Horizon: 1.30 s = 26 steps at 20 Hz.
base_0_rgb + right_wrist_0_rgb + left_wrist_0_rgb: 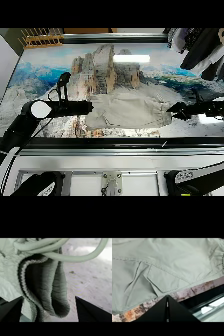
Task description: Fold the clothes and pants, and hang the long-sleeved shirts on hangers.
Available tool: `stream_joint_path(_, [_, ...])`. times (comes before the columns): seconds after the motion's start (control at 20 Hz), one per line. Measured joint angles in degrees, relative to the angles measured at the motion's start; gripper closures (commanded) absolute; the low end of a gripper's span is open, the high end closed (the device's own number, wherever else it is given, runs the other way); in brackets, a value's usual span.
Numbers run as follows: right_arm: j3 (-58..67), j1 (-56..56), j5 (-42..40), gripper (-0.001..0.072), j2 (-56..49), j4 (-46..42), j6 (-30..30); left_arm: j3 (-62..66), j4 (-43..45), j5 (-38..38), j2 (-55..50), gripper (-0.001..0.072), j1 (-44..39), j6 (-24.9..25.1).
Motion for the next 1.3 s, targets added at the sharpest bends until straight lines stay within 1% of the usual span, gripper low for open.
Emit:
stream_joint_path(0.2, [0.7, 2.3, 2.0, -0.0008, -2.8, 2.4, -0.9, 0.0, -0.1, 0.2, -1.3, 0.0703, 0.0, -0.9])
stream_joint_path(0.55, [0.9, 8.4, 2.4, 0.0004, -3.9, 4.9, -1.4, 0.0, -0.2, 0.0, -4.1, 0.0703, -0.1, -2.6])
stream_joint_path(0.6, [0.9, 9.4, 2.4, 0.0142, -3.9, 5.0, -1.4, 0.0, -0.2, -0.1, -4.2, 0.0703, -0.1, -2.6])
stream_joint_path(0.65, [0.9, 10.3, 2.0, 0.0429, -4.0, 4.7, -1.7, 0.0, -0.2, -0.1, -4.3, 0.0703, -0.1, -2.7])
stream_joint_path(0.7, [0.8, 11.3, 1.5, 0.0558, -4.1, 4.4, -1.9, 0.0, -0.2, -0.1, -4.3, 0.0703, -0.1, -2.8])
stream_joint_path(0.8, [0.9, 12.9, 2.1, 0.0691, -4.0, 5.5, -3.0, 0.0, -0.2, -0.3, -4.4, 0.0703, -0.1, -2.8])
stream_joint_path(1.0, [0.9, 14.2, 1.2, 0.0693, -2.3, 6.7, -3.5, 0.0, -0.1, -0.3, -4.5, 0.0703, -0.1, -2.8])
stream_joint_path(1.1, [0.9, 12.9, -1.7, 0.0693, 1.2, 6.9, -2.7, 0.0, -0.1, -0.3, -4.5, 0.0703, -0.1, -2.8])
stream_joint_path(1.2, [1.0, 9.6, -6.0, 0.0693, 5.8, 6.9, 0.1, 0.0, -0.1, -0.3, -4.5, 0.0703, -0.1, -2.8])
stream_joint_path(1.3, [1.0, 3.8, -11.1, 0.0693, 11.5, 5.7, 4.5, 0.0, -0.1, -0.4, -4.5, 0.0703, -0.1, -2.8])
